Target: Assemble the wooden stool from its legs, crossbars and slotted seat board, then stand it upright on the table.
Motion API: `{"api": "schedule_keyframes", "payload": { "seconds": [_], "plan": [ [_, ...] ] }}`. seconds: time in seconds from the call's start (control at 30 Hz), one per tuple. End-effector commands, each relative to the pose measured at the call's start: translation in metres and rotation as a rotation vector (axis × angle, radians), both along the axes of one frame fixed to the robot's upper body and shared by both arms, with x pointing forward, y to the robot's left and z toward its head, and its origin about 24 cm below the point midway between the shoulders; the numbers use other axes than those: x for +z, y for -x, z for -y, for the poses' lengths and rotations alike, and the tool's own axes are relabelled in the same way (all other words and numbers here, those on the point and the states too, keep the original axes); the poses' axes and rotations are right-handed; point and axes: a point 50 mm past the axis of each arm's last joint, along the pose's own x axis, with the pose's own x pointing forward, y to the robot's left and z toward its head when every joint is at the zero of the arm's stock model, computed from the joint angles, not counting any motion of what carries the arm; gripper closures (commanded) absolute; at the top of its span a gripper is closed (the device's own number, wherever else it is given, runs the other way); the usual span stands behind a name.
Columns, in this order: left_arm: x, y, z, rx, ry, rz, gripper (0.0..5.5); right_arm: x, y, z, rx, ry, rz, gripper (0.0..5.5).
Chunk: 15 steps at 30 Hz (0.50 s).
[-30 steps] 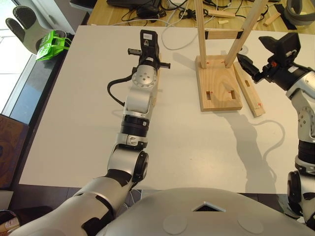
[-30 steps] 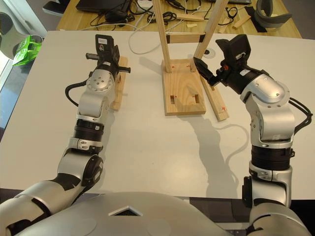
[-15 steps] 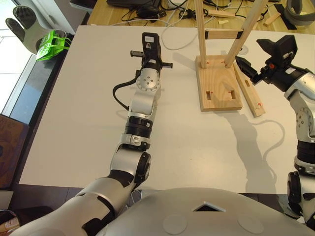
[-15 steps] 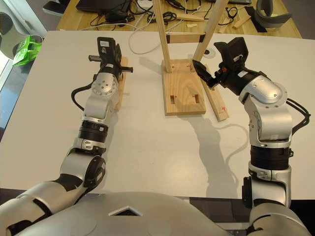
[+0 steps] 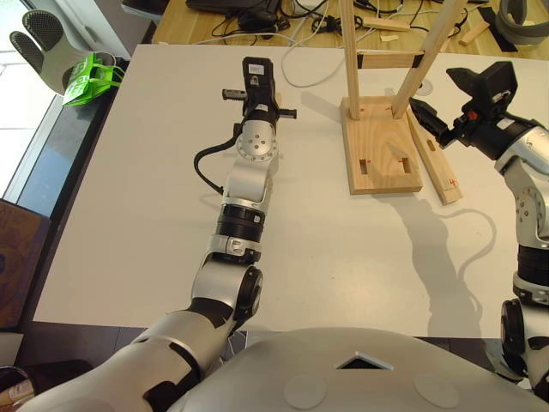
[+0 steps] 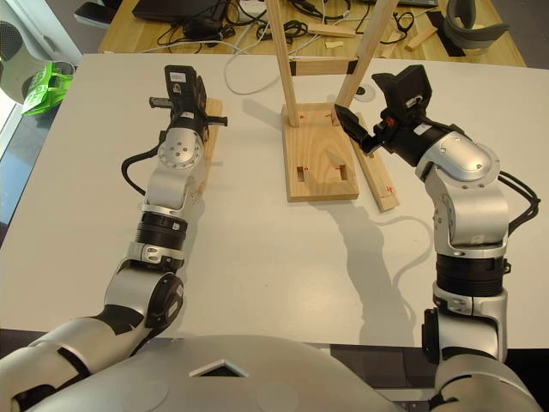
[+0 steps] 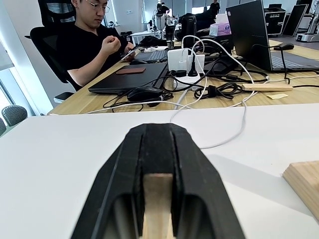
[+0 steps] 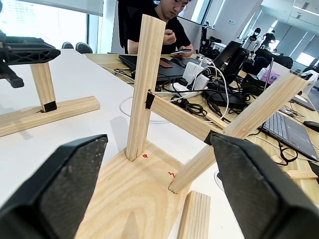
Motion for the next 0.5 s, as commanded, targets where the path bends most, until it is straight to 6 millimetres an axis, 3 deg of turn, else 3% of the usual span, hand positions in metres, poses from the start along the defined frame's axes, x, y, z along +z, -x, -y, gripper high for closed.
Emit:
{"api": "schedule_keyframes", "payload": {
  "seconds": [0.03,0.5],
  "plan": [
    [-0.001,-0.002,-0.004,-0.008,-0.028,-0.002,5.09,0.003,-0.001,-0.002,0.012,0.007,0.015,1.67],
    [-0.016,0.001,-0.002,-0.043,0.002,-0.071,5.09,0.005,-0.003,-0.003,0.008,0.000,0.018,1.67]
  ]
}}
